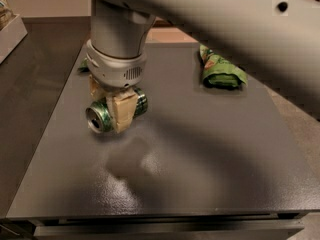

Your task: Place green can upright

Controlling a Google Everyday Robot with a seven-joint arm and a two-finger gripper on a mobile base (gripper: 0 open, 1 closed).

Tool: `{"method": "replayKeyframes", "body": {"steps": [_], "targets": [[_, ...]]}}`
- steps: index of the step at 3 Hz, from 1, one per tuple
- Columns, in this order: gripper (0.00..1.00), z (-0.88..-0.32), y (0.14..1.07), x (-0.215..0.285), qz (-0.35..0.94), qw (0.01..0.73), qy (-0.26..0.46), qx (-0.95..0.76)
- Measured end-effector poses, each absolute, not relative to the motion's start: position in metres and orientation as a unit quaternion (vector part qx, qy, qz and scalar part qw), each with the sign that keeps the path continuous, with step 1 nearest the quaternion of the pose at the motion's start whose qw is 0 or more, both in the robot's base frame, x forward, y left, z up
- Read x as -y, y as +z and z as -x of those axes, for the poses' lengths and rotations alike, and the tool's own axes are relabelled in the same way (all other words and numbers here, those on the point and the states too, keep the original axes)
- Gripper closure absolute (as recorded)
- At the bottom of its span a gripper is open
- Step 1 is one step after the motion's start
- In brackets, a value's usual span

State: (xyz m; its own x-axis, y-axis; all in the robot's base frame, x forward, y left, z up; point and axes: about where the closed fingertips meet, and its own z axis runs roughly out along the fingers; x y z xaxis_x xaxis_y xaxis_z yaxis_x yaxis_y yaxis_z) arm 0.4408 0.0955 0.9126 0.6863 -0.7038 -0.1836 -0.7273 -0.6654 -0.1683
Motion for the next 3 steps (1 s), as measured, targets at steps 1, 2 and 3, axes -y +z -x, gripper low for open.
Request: {"method": "replayKeyframes", "body": {"steps": [1,2,3], "targets": [[1.00,-0.453,0.929,-0.094,0.868,0.160,0.125,-0.454],[1.00,-0.459,0.939,-0.094,0.813,0.201,0.210,-0.504],[1.00,-0.461,0.948,-0.093,0.758,0.242,0.281,-0.537]]}}
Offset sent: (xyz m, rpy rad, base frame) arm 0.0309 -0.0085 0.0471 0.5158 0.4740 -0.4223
